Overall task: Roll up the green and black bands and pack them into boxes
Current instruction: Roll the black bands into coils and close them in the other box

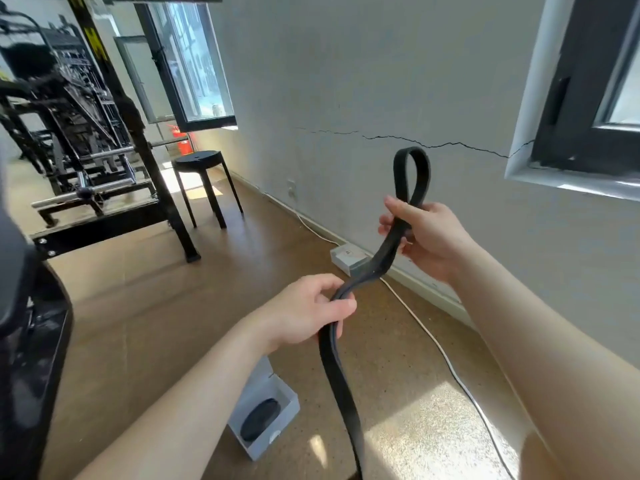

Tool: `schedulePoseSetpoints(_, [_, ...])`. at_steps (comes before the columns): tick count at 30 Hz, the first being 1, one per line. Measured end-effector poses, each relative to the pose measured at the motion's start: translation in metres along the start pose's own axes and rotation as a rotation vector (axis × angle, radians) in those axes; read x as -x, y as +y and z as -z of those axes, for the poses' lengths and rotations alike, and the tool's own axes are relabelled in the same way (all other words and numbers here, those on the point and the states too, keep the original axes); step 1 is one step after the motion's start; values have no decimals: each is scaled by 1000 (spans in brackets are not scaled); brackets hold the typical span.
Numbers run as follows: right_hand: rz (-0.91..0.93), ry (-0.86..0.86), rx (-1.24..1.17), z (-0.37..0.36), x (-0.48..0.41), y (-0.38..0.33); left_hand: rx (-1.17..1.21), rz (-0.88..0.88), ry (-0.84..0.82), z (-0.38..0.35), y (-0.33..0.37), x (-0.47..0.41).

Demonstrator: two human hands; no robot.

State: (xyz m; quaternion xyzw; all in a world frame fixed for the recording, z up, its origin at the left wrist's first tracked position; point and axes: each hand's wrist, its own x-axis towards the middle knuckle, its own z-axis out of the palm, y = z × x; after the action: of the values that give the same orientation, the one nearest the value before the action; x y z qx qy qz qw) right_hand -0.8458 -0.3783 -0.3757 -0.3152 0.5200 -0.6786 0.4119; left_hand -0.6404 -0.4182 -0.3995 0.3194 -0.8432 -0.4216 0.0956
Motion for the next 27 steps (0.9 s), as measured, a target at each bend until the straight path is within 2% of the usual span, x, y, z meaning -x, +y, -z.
schedulePoseSetpoints(3, [-176, -145, -39, 13, -5, -1, 150, -99, 142, 15, 24, -9])
schedulePoseSetpoints(6, [-397, -497, 184, 19, -2, 12, 413, -115, 347, 26, 49, -35])
schedulePoseSetpoints(8, [-416, -748, 401, 15, 4, 20, 575, -89, 444, 33, 60, -53])
schedulePoseSetpoints(10, [-338, -805, 612, 10, 10, 24, 642, -75, 512, 40, 67, -67])
schedulePoseSetpoints(13, [-136, -571, 753, 10, 7, 26, 649, -61, 618, 54, 69, -85])
schedulePoseSetpoints(16, [28, -394, 629, 10, 5, 18, 632, -63, 559, 56, 59, -92])
schedulePoseSetpoints(18, [78, -323, 409, 7, 4, 9, 683, -88, 383, 34, 36, -86])
schedulePoseSetpoints(20, [87, -242, 231, 4, -1, 4, 748, -100, 36, -10, 1, -78])
schedulePoseSetpoints(22, [62, -174, 210, 2, -5, 4, 755, -24, -282, -66, -27, -64])
schedulePoseSetpoints(23, [50, -141, 233, 2, -7, 5, 680, 38, -349, -92, -36, -57])
schedulePoseSetpoints(24, [33, -105, 247, 4, -7, 7, 580, 96, -364, -114, -43, -53])
schedulePoseSetpoints(27, [-1, 77, 224, 16, -15, 11, 390, 232, -199, -145, -58, -49])
